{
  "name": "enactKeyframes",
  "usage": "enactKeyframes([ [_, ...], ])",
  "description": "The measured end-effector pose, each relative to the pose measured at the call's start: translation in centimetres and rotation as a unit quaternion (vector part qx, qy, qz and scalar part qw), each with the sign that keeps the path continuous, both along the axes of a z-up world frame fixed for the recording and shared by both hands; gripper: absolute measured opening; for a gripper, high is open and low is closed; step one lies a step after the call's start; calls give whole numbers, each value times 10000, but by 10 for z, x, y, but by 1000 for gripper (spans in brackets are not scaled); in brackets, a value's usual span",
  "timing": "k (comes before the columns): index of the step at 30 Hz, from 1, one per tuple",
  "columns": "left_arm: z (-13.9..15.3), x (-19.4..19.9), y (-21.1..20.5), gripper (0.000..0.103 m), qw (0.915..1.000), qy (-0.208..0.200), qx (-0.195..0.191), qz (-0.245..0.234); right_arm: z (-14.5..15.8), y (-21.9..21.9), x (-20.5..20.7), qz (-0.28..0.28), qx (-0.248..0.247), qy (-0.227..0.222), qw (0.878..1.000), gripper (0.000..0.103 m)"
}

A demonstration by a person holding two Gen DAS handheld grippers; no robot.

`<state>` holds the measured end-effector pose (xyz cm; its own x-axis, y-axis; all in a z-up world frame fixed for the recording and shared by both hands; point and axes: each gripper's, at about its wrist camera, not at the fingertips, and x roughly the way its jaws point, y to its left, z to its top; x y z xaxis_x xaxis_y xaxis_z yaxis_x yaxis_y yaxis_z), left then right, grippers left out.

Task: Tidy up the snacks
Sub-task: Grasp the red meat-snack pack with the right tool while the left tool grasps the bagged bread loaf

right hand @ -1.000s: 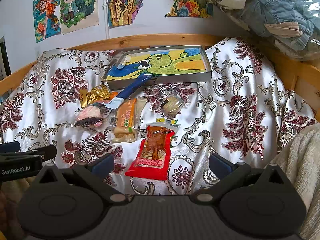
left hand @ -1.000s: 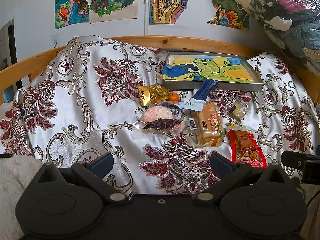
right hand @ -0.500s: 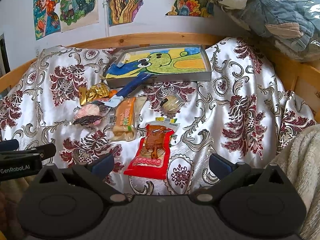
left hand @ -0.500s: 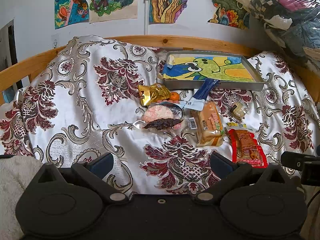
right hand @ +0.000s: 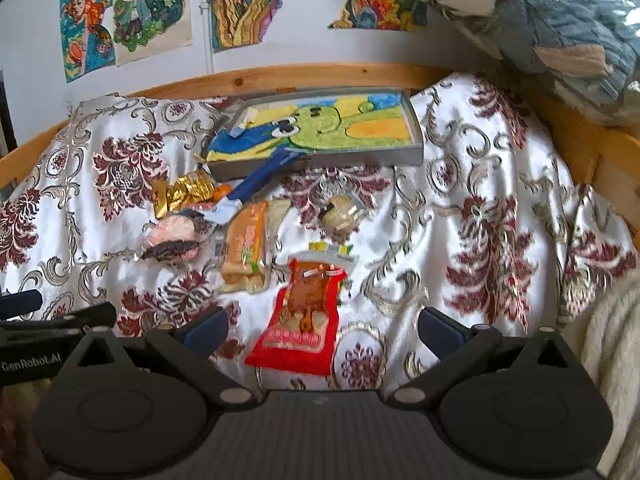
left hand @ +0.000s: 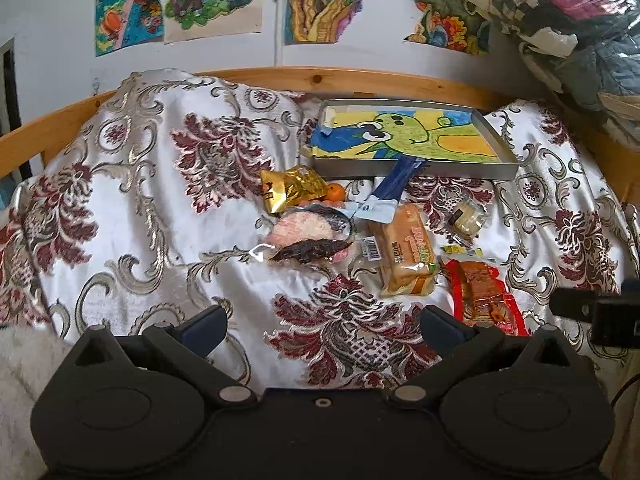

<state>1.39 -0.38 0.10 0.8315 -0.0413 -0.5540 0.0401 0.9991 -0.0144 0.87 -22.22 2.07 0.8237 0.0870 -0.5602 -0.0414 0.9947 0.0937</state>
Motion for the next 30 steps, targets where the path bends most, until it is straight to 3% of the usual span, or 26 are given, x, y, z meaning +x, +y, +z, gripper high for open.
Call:
enactKeyframes([
  [7, 4, 22, -6, 102, 9998, 114, 51, -167, 8, 2, 25, 631, -52, 176, 9978, 103],
  [17, 13, 79, -9, 102, 9981, 368, -57, -486, 4, 4, 66, 1113, -647, 497, 9904, 103],
  [26, -6, 154, -25, 102, 9906, 939, -474, -875, -20, 0, 121, 1325, -436, 1266, 9821, 102],
  [30, -19, 179, -38, 102, 9864, 1139, -584, -1032, -36, 2, 136, 1353, -277, 1558, 9781, 97],
])
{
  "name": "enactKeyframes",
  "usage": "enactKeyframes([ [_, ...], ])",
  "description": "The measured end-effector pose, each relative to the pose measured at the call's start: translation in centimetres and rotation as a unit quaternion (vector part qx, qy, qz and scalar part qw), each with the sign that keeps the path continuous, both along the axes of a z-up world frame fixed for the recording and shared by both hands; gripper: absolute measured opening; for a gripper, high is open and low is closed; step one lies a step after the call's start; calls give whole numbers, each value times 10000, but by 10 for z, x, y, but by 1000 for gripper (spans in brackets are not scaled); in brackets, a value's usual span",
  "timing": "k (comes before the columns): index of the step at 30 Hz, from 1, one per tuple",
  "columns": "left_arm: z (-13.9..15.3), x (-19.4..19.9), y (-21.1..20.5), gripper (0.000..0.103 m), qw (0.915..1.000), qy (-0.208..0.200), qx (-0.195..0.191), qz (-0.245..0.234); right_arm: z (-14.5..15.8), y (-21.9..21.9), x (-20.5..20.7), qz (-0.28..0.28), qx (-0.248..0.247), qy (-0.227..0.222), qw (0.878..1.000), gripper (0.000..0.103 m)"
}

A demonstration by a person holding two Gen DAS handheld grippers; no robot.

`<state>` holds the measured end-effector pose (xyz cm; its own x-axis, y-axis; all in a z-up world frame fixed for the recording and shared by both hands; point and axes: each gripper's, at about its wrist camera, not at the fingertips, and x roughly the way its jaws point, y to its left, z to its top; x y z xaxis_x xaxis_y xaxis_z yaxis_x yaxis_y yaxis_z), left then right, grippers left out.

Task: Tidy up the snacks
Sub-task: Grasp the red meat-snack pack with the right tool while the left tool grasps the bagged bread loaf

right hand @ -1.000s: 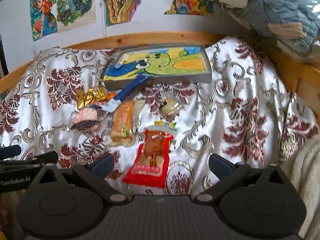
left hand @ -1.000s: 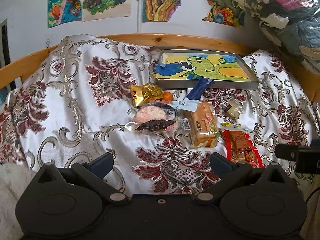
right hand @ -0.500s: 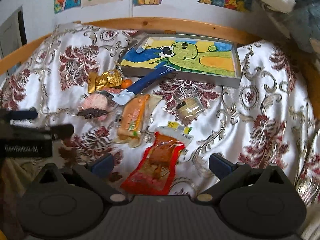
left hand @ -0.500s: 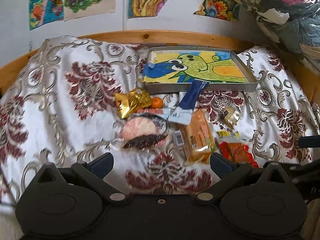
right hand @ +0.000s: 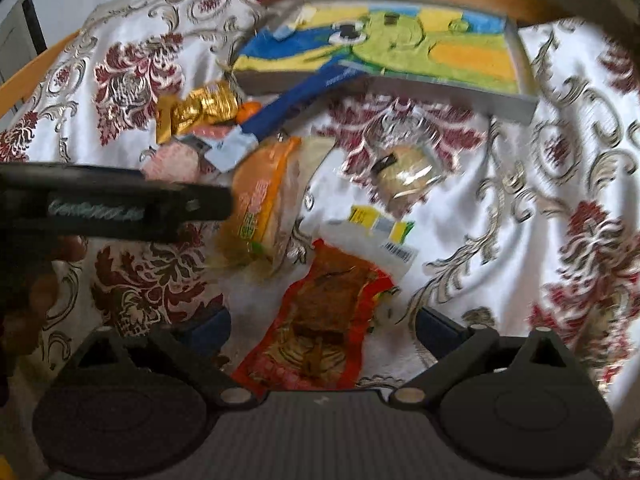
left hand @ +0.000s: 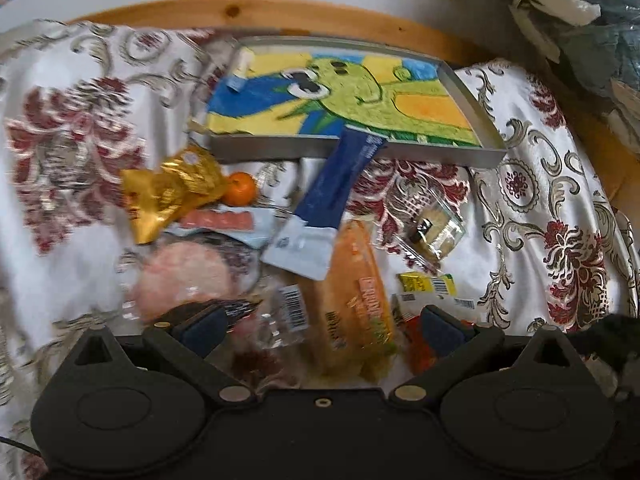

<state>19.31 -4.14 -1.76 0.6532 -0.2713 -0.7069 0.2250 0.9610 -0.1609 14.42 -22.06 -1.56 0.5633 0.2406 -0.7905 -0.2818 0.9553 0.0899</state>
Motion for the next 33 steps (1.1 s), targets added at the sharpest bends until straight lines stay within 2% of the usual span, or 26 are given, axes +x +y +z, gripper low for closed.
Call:
enactKeyframes([
  [9, -27, 23, -10, 102, 9983, 204, -358, -416, -23, 0, 22, -227, 31, 537, 9983, 85],
  [14, -36, 35, -9, 92, 9976, 347, -486, -343, -27, -2, 26, -341, 20, 596, 9976, 71],
  [17, -39, 37, -9, 82, 9971, 424, -524, -355, -27, -4, 27, -381, 91, 593, 9975, 63],
  [20, -42, 38, -7, 73, 9964, 516, -581, -343, -25, -5, 27, -416, 124, 580, 9974, 60],
  [22, -42, 38, -7, 64, 9959, 554, -634, -343, -25, -7, 26, -448, 148, 572, 9973, 58],
  [30, -45, 42, -12, 62, 9961, 529, -596, -380, -26, -12, 32, -645, 443, 667, 9947, 58],
  [33, -48, 45, -11, 57, 9961, 548, -608, -323, -26, -14, 32, -685, 489, 648, 9943, 53],
])
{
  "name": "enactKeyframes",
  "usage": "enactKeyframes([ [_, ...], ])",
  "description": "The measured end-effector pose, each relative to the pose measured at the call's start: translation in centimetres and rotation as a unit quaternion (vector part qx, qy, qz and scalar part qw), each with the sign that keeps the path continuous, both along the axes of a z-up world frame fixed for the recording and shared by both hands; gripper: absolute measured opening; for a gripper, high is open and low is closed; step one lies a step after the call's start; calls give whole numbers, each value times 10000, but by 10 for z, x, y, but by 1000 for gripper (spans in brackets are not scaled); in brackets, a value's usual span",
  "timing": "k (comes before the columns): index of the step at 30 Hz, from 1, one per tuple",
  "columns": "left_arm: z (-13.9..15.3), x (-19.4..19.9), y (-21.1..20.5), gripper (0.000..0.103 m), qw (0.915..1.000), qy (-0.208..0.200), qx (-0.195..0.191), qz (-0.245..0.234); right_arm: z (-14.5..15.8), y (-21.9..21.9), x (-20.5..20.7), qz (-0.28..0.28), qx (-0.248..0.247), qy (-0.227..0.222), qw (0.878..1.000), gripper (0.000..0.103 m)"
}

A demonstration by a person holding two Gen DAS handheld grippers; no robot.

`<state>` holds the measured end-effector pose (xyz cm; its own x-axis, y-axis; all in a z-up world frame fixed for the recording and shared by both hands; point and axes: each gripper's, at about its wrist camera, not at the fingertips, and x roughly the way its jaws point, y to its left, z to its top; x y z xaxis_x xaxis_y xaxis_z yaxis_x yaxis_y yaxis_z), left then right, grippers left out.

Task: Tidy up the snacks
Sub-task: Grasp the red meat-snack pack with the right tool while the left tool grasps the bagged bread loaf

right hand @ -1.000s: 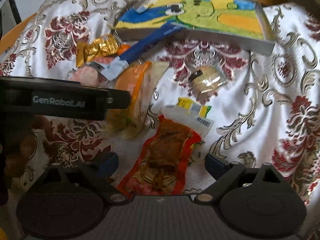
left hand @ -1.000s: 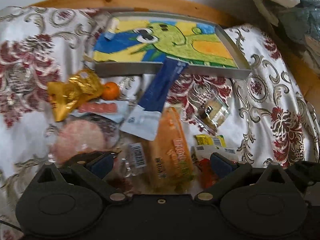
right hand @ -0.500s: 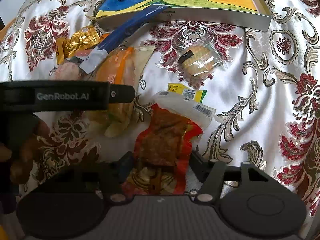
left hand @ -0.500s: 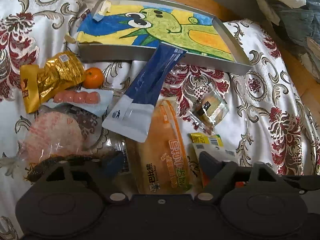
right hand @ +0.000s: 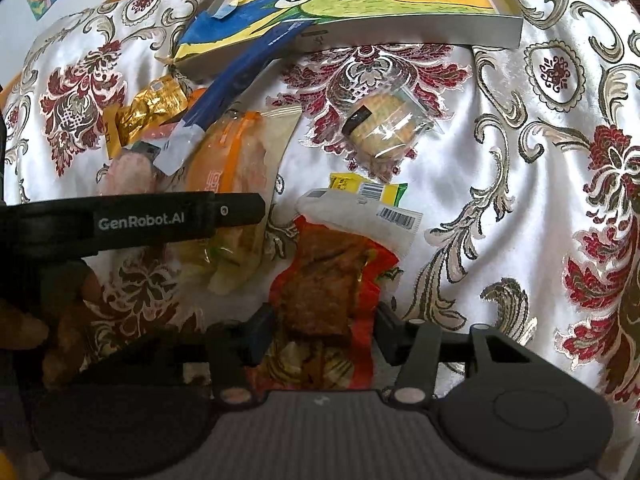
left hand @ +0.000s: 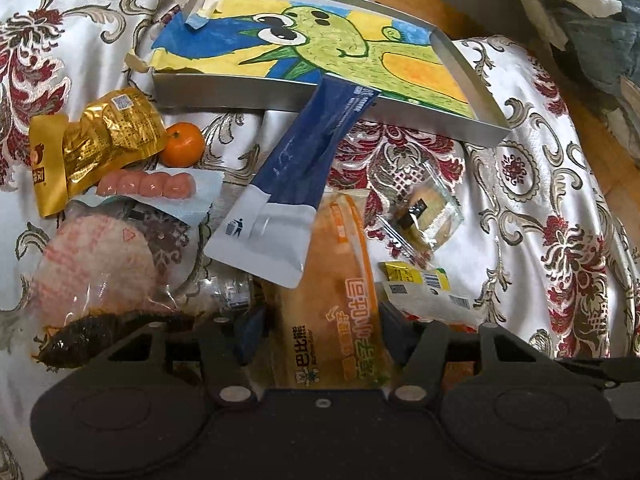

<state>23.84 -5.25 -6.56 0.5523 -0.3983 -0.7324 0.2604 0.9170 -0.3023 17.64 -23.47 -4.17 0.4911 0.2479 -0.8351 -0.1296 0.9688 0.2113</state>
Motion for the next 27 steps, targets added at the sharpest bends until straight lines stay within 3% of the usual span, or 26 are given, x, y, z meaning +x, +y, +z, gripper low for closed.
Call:
enactKeyframes([
  [7, 3, -6, 10, 52, 9991, 47, -428, 64, 6, 3, -4, 125, -96, -136, 9998, 49],
  [17, 6, -19, 18, 51, 9958, 281, -865, 142, 22, 2, -14, -15, -529, -715, 9960, 48],
  [23, 9, -26, 23, 51, 9919, 405, -1200, 122, 30, -15, -14, -312, 11, -803, 9963, 47],
  [25, 8, -26, 26, 51, 9889, 485, -1394, 166, 33, -22, -14, -421, 148, -849, 9954, 39],
  [26, 8, -26, 27, 51, 9878, 502, -1464, 179, 35, -24, -13, -463, 155, -895, 9948, 18],
  [27, 8, -26, 28, 51, 9870, 497, -1519, 189, 35, -26, -12, -481, 162, -898, 9947, 18],
])
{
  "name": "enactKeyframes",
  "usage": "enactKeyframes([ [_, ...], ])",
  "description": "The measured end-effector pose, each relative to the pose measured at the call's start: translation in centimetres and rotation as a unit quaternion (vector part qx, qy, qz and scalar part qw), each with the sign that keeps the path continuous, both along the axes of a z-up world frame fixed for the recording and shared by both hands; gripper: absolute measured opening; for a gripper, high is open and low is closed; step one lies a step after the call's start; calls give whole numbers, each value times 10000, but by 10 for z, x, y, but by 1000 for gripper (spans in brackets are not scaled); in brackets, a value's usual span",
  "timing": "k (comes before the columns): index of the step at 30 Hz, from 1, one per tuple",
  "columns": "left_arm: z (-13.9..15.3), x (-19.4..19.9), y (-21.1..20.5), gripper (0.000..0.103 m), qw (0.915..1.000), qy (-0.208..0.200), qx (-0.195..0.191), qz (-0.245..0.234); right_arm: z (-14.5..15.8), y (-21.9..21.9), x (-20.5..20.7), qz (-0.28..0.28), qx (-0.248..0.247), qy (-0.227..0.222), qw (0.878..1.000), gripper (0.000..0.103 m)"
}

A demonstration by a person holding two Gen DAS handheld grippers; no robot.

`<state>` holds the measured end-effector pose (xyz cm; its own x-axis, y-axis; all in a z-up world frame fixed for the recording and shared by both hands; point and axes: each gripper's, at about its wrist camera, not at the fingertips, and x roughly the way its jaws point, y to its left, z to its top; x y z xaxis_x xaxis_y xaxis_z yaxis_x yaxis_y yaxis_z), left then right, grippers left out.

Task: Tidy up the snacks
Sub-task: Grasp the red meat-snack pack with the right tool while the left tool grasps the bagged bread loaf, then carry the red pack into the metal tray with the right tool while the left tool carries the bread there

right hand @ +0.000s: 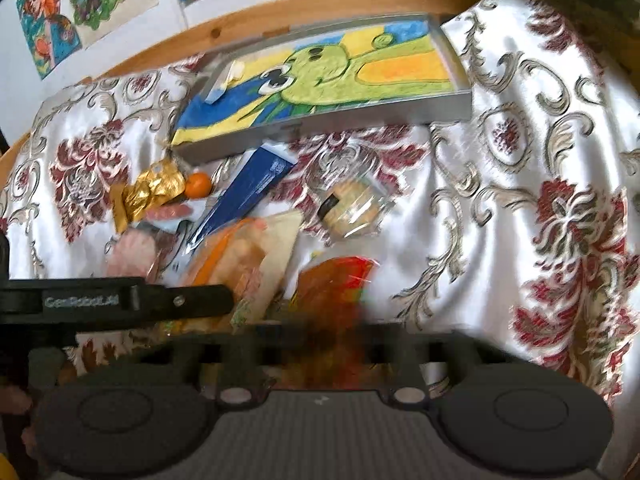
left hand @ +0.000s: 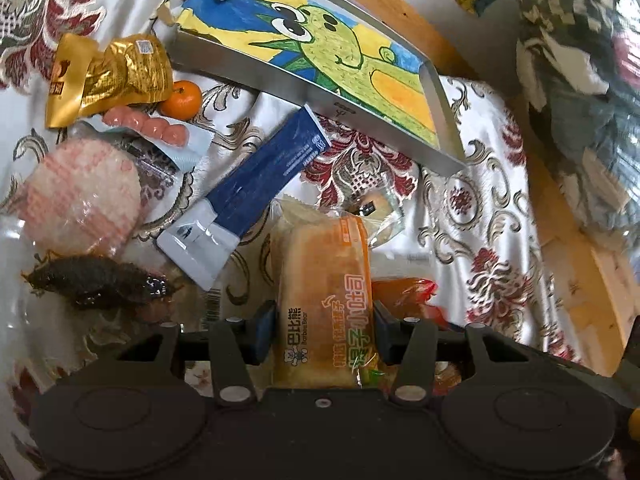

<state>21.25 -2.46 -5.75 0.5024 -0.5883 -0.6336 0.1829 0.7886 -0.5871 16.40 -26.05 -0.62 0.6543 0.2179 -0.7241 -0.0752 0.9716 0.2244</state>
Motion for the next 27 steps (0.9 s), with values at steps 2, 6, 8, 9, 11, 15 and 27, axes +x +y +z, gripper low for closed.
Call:
enactKeyframes([
  [2, 2, -1, 1, 51, 10000, -80, -13, 15, 0, -3, 2, -77, 78, 70, 9999, 18],
  [6, 2, -1, 0, 51, 10000, -81, 3, 20, -4, -2, 4, -42, 20, 185, 9998, 19],
  [8, 2, -1, 2, 50, 10000, -86, -8, 32, -3, -1, 2, 16, 22, 132, 9999, 17],
  [9, 3, -1, 2, 51, 9999, -109, -16, 36, -1, 1, 2, 99, 31, 98, 9999, 17],
  [11, 4, -1, 2, 50, 9998, -166, -24, 47, -1, 4, 0, 245, 107, 114, 9996, 17],
  [15, 6, -2, 5, 50, 9997, -202, 0, 121, -1, 11, 0, 519, 250, 157, 9982, 22],
  [27, 9, -3, 11, 50, 9989, -352, -54, 304, -10, 36, -4, 1022, -210, 186, 9944, 17],
])
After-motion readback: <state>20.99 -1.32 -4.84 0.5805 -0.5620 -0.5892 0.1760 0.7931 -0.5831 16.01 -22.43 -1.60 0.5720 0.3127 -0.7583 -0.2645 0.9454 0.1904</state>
